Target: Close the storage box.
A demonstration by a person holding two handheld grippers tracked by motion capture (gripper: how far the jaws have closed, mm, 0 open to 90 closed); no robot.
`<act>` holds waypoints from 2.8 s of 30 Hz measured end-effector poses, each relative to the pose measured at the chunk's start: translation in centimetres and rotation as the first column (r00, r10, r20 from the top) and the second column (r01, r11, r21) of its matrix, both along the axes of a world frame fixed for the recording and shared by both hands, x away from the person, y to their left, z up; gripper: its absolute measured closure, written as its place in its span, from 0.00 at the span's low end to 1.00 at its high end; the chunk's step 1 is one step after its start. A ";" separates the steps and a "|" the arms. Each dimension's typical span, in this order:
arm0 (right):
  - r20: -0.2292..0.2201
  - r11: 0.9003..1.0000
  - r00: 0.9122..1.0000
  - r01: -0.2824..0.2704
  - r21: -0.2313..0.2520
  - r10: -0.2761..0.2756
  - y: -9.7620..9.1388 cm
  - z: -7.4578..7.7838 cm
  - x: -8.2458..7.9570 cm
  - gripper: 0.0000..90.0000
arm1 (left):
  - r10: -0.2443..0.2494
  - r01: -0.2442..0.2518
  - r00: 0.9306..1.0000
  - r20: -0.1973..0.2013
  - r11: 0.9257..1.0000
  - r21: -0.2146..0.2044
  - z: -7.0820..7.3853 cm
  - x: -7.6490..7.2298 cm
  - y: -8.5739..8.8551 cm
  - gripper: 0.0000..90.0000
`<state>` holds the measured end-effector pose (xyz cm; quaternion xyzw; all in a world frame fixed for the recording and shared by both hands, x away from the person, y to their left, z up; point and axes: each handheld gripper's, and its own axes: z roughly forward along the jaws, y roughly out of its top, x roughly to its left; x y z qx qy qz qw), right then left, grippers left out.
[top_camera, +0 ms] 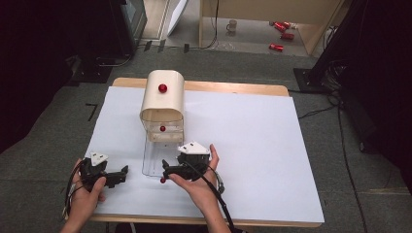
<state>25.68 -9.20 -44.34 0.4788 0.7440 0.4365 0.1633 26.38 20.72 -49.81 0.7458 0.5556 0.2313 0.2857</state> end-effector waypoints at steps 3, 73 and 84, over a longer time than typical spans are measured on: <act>-0.005 1.000 1.000 0.004 -0.005 -0.004 0.3 -0.4 -0.8 0.00 | 0.000 0.000 1.000 0.000 1.000 0.000 0.0 0.0 0.0 0.00; -0.018 0.996 0.998 0.056 -0.070 -0.057 2.1 -4.1 -2.9 0.18 | 0.000 0.000 1.000 0.000 1.000 -0.001 0.0 0.0 0.0 0.00; -0.018 0.996 0.997 0.067 -0.057 -0.069 2.1 -3.2 -0.8 0.19 | 0.001 -0.001 1.000 0.000 1.000 -0.001 0.0 0.0 0.0 0.00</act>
